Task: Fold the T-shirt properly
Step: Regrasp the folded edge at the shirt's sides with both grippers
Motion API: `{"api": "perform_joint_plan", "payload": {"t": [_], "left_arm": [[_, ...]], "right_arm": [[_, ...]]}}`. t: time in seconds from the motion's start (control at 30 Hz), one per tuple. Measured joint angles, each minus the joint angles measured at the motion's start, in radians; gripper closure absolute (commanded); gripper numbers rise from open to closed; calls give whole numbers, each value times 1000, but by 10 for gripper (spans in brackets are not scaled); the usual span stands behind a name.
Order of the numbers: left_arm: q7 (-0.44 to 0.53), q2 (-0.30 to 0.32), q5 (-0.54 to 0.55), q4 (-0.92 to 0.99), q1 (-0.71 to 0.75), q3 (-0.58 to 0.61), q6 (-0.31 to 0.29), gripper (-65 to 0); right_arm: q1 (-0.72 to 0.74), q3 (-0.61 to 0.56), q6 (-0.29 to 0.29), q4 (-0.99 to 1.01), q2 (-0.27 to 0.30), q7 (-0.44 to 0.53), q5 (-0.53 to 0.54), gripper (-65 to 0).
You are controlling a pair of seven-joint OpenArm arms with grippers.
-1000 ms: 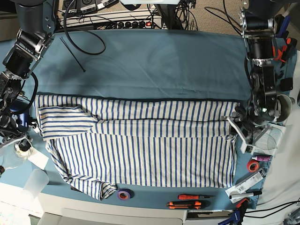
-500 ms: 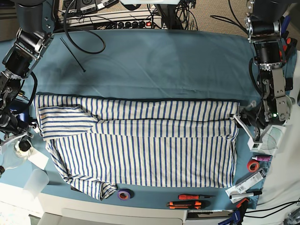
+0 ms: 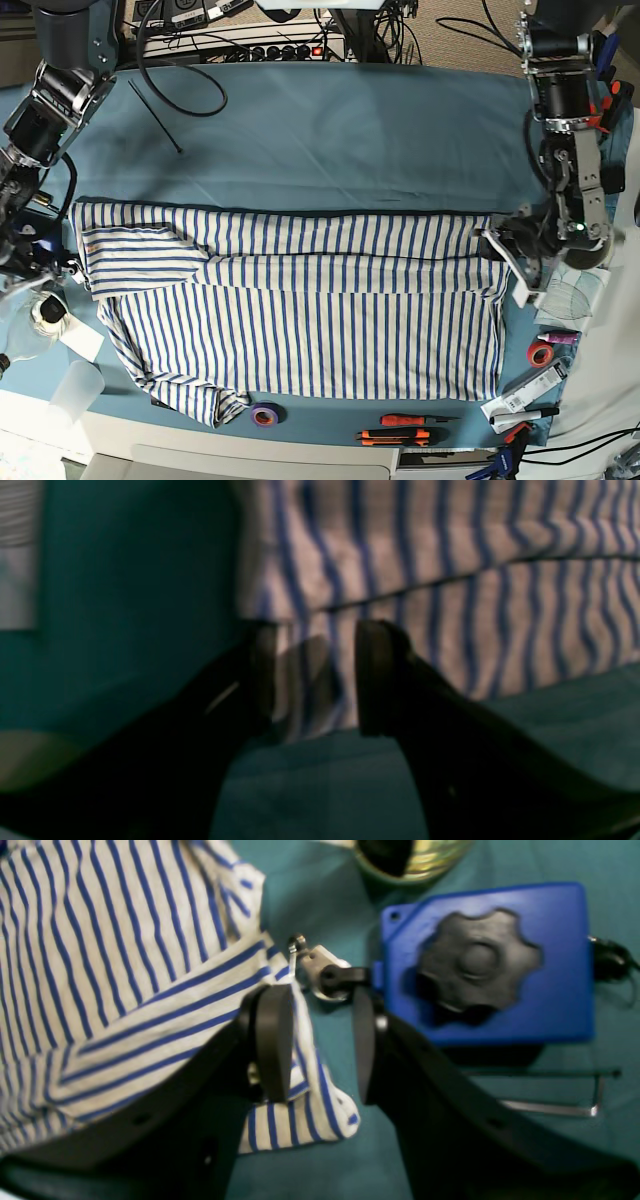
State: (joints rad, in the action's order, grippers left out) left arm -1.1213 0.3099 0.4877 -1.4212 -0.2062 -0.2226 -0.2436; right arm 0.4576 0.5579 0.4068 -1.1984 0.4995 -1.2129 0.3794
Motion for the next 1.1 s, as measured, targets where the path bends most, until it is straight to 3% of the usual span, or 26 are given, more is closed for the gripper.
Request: {"api": "perform_joint_plan", "payload": {"t": [0.13,0.3,0.4,0.47,0.53,1.1], "left_arm": [[-13,-11,4,1,9,-1,-14,-258],[-30,-14,14,-36,41,-2,-11,-258],[15,-51,-63,-138,118,-7,16,-257],[27,-75,-106,-209,172,-5,15,-249],[37,-89,-182,-257,200,1,53,-203],[58,-80,-204,-276,172,-1,38,-195]], "right_arm": [[-4,145,90,3,-21,-63,68,-207],[-4,248,92,7,-17,-120,171,-207],[-10,251,135,7,14,-122,175,-207],[-20,245,135,7,43,-118,203,-207],[-34,230,134,4,66,-118,178,-207],[-40,225,134,3,65,-115,187,-207]]}}
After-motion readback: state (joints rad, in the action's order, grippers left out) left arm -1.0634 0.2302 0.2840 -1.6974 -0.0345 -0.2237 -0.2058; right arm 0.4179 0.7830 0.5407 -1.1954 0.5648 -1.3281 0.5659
